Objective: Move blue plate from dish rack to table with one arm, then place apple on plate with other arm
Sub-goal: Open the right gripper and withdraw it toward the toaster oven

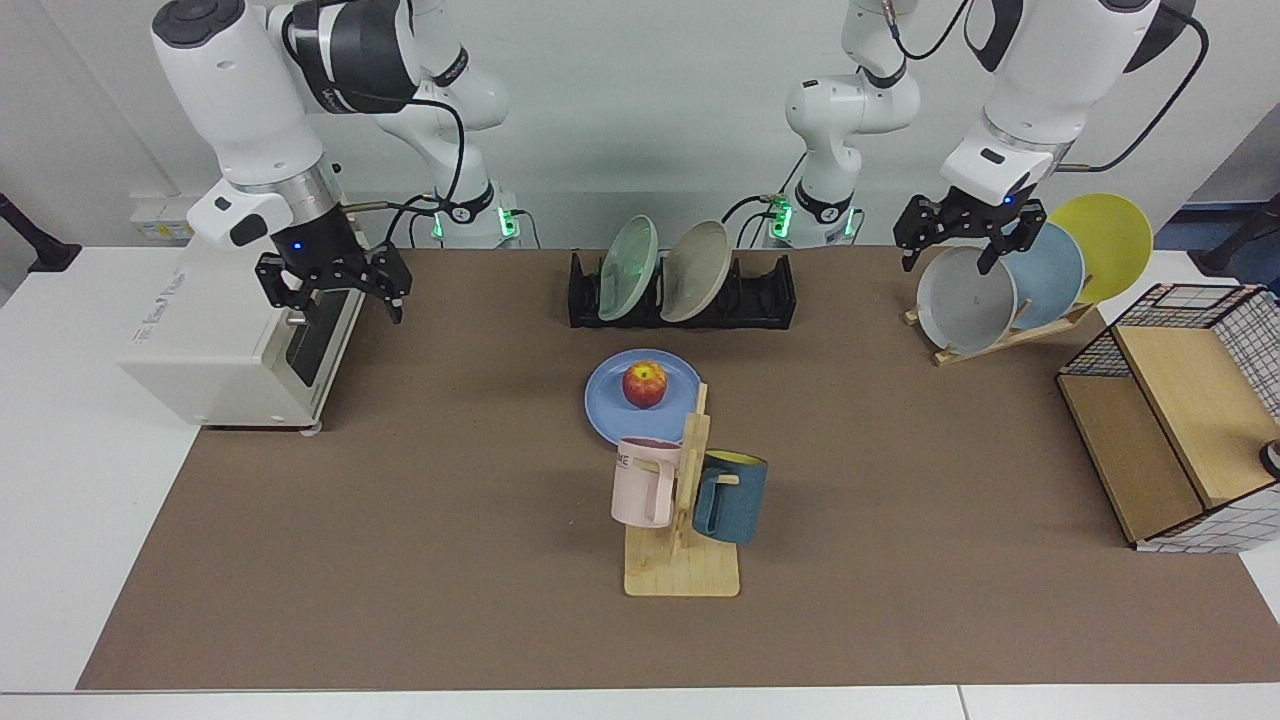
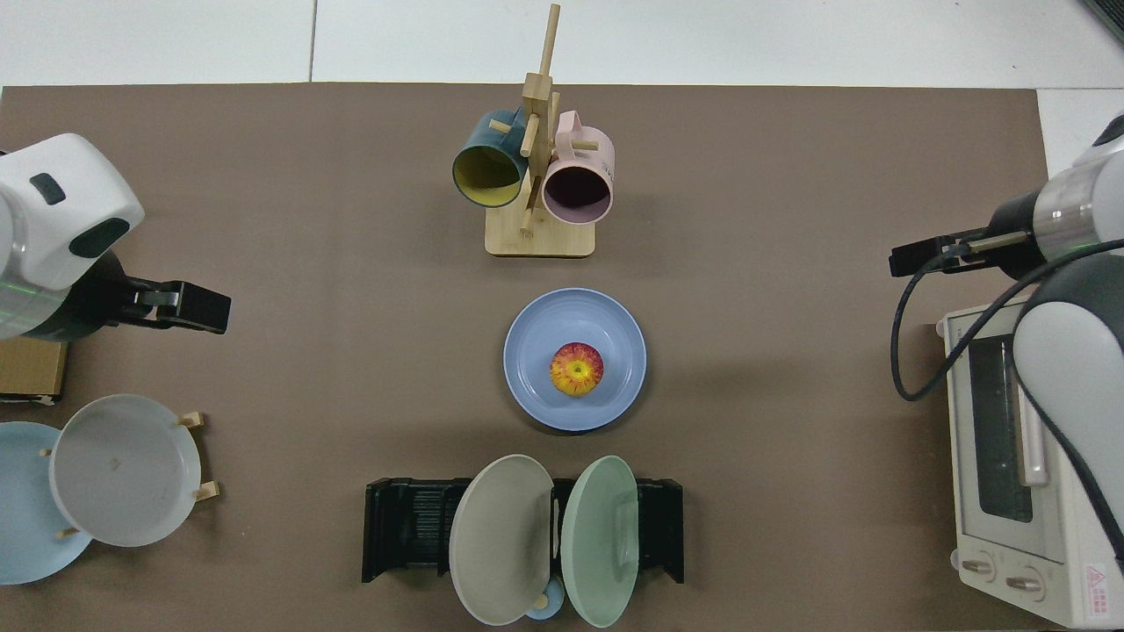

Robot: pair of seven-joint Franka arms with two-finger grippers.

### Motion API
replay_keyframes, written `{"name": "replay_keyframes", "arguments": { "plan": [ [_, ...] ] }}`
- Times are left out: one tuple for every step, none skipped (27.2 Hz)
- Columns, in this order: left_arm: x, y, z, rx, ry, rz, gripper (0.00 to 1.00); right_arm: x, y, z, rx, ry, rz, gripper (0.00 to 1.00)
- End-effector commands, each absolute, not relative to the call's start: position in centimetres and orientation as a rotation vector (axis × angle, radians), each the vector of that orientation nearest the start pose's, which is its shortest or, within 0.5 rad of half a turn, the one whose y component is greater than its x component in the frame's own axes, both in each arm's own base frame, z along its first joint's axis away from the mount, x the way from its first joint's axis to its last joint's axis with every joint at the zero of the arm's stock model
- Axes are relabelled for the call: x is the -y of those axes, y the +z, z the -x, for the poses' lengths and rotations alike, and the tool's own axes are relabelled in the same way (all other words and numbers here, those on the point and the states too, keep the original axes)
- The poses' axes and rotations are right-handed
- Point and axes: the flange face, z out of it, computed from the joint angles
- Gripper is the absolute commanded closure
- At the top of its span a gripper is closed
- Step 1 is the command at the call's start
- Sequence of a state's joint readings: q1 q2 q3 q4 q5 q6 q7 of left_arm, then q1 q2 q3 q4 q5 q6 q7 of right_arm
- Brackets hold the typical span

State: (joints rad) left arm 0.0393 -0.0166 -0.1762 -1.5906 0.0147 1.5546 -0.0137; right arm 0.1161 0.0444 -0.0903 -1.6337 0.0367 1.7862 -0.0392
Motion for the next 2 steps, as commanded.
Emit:
{"name": "replay_keyframes", "arguments": {
  "plan": [
    [7.47, 62.73, -54.12, -0.202, 0.041, 3.112, 0.0, -2.09, 58.75, -58.58, 0.032, -0.132, 3.092, 0.0],
    [7.55, 62.8, -54.11, -0.205, 0.038, 3.112, 0.0, -1.99, 58.81, -58.52, 0.03, -0.13, 3.093, 0.0]
  ]
}}
